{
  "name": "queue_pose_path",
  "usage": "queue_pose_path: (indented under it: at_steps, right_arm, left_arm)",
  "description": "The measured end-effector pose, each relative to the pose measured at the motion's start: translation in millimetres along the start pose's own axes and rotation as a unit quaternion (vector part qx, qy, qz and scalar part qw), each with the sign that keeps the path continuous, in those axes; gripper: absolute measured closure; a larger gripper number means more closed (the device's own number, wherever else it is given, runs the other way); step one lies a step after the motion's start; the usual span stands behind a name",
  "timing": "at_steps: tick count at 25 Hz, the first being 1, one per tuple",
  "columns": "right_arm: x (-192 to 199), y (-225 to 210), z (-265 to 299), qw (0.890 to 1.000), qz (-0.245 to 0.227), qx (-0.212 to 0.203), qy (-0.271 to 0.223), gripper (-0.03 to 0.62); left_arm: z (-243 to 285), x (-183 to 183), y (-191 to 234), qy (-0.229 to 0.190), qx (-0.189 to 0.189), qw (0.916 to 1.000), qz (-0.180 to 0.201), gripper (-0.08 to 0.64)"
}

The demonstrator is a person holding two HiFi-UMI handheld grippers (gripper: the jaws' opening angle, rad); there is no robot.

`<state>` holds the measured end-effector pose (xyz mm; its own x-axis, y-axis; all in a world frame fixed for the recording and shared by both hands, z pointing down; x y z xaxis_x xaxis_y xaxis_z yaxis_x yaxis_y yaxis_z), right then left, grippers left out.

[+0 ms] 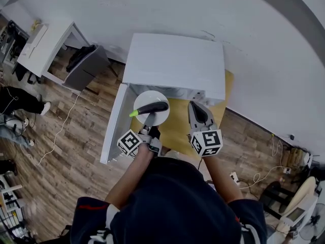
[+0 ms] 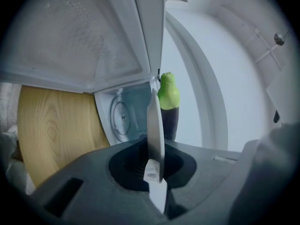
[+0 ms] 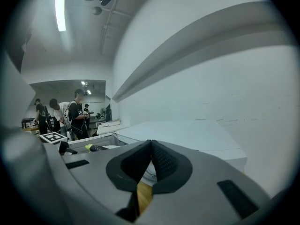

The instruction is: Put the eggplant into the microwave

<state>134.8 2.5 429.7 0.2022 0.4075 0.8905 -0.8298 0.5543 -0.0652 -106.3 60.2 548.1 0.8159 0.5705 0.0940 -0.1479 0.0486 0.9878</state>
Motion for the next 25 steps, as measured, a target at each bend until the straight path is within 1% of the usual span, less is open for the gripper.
queue_pose_path:
  at_steps: [3, 6, 8, 11, 15, 19, 25]
  right_arm:
    - [1.9, -1.7, 1.9, 1.000, -0.001, 0.003, 0.008, 0.580]
    - [4.5, -5.0, 4.2, 1.000, -0.003, 0.006, 0.016, 0.580]
    - [7.3, -8.1, 5.9, 1.000, -0.003, 0.009, 0.022, 0.580]
    - [10.4, -11.8, 8.0, 0.999, 0.002, 0.012, 0.030, 0.580]
    - [12.2, -15.7, 9.5, 0.999, 0.004, 0.015, 0.037, 0.580]
    - [14.3, -20.2, 11.3, 0.999, 0.006, 0.021, 0.045, 0.580]
    - [19.3, -25.3, 12.4, 0.998, 0.012, 0.029, 0.054, 0.580]
  left_arm:
    - [3.3, -0.7, 9.7, 0.007, -0.003, 1.0000, -0.004, 0.535]
    - [7.8, -3.4, 19.8, 0.013, -0.013, 0.9998, 0.006, 0.535]
    - [11.5, -3.1, 26.7, 0.015, -0.017, 0.9997, 0.000, 0.535]
    - [17.4, -3.4, 37.1, 0.024, -0.014, 0.9996, -0.011, 0.535]
    - [28.9, -5.2, 46.9, 0.050, -0.008, 0.9987, -0.007, 0.535]
    - [40.8, -10.0, 56.0, 0.062, -0.010, 0.9980, -0.004, 0.535]
    - [57.5, -14.4, 70.8, 0.065, -0.013, 0.9975, -0.027, 0.535]
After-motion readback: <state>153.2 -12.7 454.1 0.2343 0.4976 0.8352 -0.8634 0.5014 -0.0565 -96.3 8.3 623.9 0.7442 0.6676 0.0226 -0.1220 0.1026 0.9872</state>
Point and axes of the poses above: the fingertips, and each gripper's own axes: z forward along the fingers, y to its left, x out of its underside, the point moved 10 cm from there along -z, backward along the fingers, and after that the axes turned 14 degrees about y, right-handed, at the moved point
